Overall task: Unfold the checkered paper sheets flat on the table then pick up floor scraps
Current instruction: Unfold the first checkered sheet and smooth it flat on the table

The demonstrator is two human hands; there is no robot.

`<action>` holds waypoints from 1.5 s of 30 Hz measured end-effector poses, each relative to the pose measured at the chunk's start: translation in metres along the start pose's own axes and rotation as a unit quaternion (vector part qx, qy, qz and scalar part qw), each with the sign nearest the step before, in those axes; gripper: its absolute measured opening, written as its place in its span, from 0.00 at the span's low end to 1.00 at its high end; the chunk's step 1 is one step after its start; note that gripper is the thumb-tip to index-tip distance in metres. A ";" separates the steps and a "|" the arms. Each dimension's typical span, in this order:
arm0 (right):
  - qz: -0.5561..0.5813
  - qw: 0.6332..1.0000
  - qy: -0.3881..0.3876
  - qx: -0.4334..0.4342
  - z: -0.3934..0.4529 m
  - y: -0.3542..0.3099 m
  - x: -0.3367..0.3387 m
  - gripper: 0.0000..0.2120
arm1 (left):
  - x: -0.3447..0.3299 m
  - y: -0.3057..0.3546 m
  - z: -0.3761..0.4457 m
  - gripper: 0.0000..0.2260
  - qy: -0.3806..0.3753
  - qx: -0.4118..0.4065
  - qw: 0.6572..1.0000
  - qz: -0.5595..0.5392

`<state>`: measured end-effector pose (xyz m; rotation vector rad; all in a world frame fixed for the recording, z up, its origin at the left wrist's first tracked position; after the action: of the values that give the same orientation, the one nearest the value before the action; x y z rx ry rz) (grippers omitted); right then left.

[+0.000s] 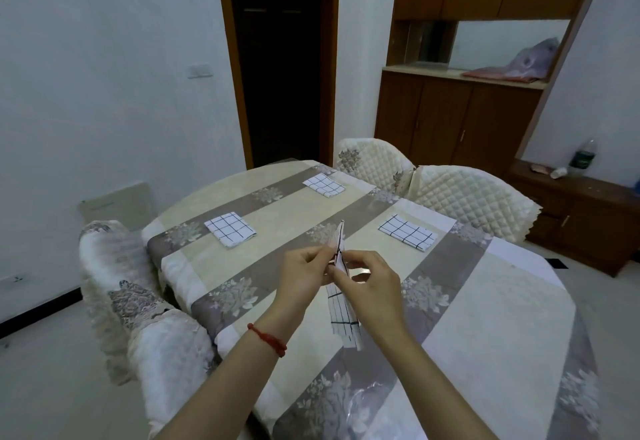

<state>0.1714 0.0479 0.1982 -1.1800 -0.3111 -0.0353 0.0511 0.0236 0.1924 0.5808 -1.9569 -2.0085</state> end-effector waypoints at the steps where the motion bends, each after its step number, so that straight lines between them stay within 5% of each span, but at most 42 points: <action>1: -0.001 1.000 -0.004 -0.002 0.002 0.002 0.000 0.06 | -0.001 0.000 0.001 0.10 -0.003 0.000 1.000 -0.006; 7: -0.018 0.999 -0.029 -0.018 0.014 0.016 0.002 0.06 | -0.002 -0.004 0.006 0.11 -0.009 -0.012 1.000 0.012; 12: -0.105 0.994 -0.007 -0.023 0.030 0.026 0.021 0.07 | 0.016 -0.006 0.024 0.09 0.055 -0.040 0.987 0.147; 20: -0.269 0.962 -0.036 -0.008 0.065 0.036 0.055 0.08 | 0.042 -0.007 0.050 0.06 -0.066 -0.108 0.908 0.400; 29: -0.228 0.972 -0.037 0.048 0.092 0.015 0.069 0.06 | 0.060 -0.034 0.049 0.15 -0.078 -0.053 0.925 0.368; 33: -0.228 0.972 -0.041 0.048 0.097 0.022 0.078 0.05 | 0.079 -0.017 0.052 0.06 -0.014 -0.052 0.968 0.247; 36: -0.228 0.972 -0.041 0.027 0.096 0.035 0.081 0.05 | 0.086 -0.002 0.053 0.09 0.023 -0.043 0.987 0.156; 41: -0.241 0.970 -0.015 -0.027 0.091 0.051 0.075 0.08 | 0.062 0.023 0.049 0.12 0.002 -0.077 0.988 0.132; 45: -0.194 0.978 -0.066 0.031 0.080 0.028 0.050 0.13 | 0.034 0.040 0.048 0.14 -0.053 -0.123 0.970 0.203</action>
<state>0.2065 0.1388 0.2129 -1.0478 -0.6522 -0.2877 -0.0042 0.0482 0.2297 0.0092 -1.6726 -1.9995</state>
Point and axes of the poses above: each hand's wrist, its own z-axis towards the middle knuckle, its own x-axis out of the back of the hand, y = z × x, the point moved 6 cm from there along z, towards the middle knuckle, and after that the axes turned 1 degree about x, right-handed, at the moved point
